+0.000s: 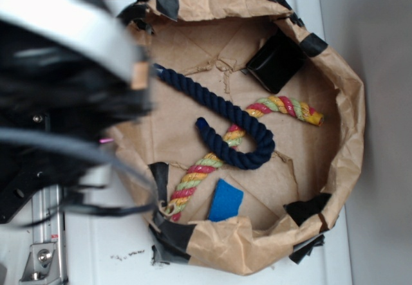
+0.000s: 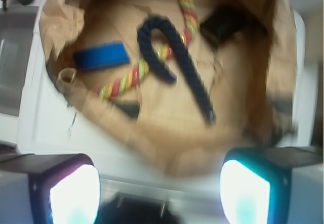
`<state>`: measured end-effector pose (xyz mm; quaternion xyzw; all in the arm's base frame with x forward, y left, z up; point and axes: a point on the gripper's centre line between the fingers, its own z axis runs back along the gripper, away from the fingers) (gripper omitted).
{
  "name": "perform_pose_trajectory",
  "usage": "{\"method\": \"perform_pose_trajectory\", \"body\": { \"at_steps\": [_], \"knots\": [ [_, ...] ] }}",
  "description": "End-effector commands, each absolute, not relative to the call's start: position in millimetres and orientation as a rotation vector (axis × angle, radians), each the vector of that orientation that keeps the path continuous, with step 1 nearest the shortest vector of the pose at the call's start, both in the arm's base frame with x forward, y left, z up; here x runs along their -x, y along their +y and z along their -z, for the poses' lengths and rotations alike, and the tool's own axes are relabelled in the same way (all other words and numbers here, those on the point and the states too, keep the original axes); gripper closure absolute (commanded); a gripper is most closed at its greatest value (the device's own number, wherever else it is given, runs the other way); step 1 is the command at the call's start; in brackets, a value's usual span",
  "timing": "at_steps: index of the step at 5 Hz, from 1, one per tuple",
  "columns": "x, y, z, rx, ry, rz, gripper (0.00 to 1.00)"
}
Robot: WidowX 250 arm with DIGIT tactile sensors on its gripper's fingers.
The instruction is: Grab the blue rope.
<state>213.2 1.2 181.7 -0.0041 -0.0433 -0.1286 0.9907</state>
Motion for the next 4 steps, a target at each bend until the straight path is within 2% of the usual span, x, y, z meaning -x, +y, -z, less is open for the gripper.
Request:
{"method": "perform_pose_trajectory", "body": {
  "at_steps": [1, 2, 3, 4],
  "knots": [
    [-265, 2, -145, -0.035, -0.25, -0.193, 0.0],
    [-273, -10, -108, -0.058, -0.164, -0.442, 0.0],
    [-279, -19, -83, -0.055, -0.12, -0.546, 0.0],
    [-290, -28, -65, 0.018, -0.088, -0.532, 0.0]
  ]
}}
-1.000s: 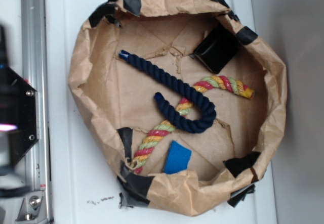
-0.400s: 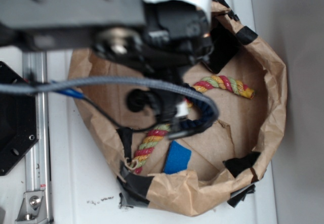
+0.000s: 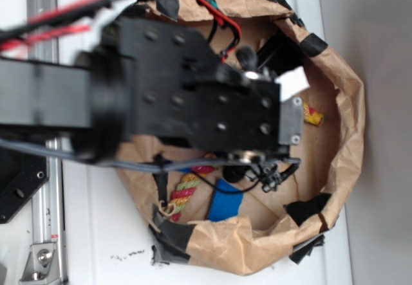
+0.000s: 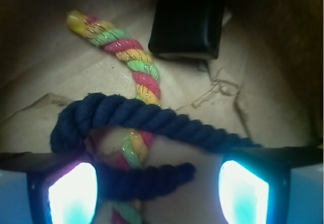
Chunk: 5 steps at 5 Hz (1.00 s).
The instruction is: Grab the blue rope.
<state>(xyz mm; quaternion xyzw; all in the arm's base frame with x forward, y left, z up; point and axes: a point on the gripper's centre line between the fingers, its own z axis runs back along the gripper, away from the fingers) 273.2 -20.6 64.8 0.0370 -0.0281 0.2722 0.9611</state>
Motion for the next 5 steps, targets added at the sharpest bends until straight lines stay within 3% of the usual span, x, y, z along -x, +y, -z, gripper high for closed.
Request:
{"method": "perform_pose_trajectory", "body": {
  "at_steps": [1, 2, 4, 5],
  "knots": [
    [-302, -47, -65, 0.196, -0.107, -0.427, 0.0],
    [-306, -62, -65, 0.236, -0.109, -0.348, 0.0],
    [-308, -66, -32, 0.203, -0.002, -0.347, 0.0],
    [-297, -63, -21, 0.15, 0.047, -0.372, 0.0]
  ]
}}
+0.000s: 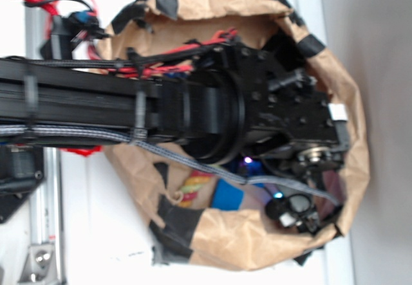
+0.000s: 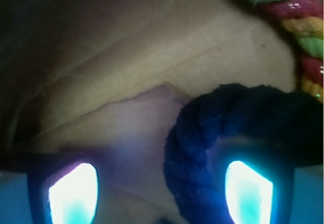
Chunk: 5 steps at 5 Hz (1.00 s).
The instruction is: Grab the blue rope.
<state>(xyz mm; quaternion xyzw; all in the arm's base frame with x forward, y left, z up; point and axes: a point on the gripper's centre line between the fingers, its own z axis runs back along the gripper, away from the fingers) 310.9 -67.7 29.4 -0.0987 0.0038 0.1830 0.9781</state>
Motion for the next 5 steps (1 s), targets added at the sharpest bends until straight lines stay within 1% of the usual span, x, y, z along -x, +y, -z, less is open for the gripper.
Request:
{"method": "perform_pose_trajectory", "body": {
  "at_steps": [1, 2, 3, 4, 5],
  "knots": [
    [-273, -53, -10, 0.165, 0.084, -0.445, 0.87],
    [-267, -56, -18, 0.212, 0.063, -0.419, 1.0],
    [-271, -60, -33, 0.256, 0.026, -0.362, 1.0],
    [-271, -63, -47, 0.256, -0.007, -0.336, 1.0],
    [-267, -64, -70, 0.25, -0.05, -0.312, 1.0]
  ]
}}
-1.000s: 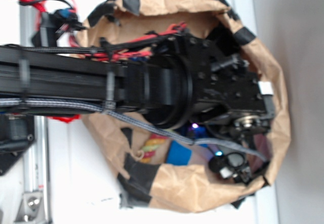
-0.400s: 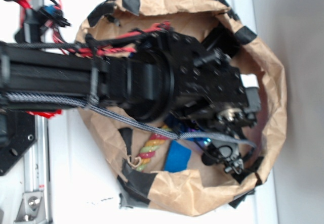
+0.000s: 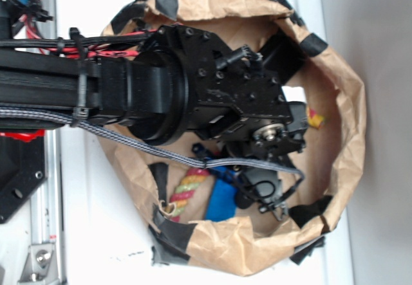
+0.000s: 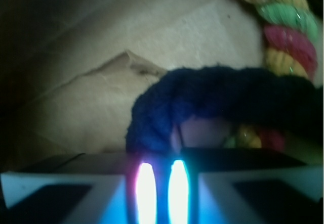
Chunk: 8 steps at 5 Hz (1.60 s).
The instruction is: Grab the blue rope.
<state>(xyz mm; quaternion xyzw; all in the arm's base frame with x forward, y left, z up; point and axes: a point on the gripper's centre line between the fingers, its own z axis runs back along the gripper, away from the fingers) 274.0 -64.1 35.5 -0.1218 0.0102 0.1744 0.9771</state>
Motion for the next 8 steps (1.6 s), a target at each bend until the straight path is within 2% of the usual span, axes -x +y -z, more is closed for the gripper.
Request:
{"method": "perform_pose_trajectory", "body": {
  "at_steps": [1, 2, 3, 4, 5, 6, 7, 8],
  "knots": [
    [-261, -54, -108, 0.245, -0.101, -0.293, 1.0],
    [-250, -39, -124, 0.258, -0.103, -0.336, 1.0],
    [-246, -36, -118, 0.251, -0.023, -0.383, 0.0],
    [-240, -33, -110, 0.276, 0.045, -0.307, 0.0],
    [-248, -29, -95, 0.321, 0.181, -0.073, 0.0],
    [-260, -29, -82, 0.307, 0.302, 0.16, 0.0],
    [-271, -45, -69, 0.325, 0.338, 0.242, 0.0],
    [-262, -69, -47, 0.238, 0.415, 0.335, 0.0]
  ]
}}
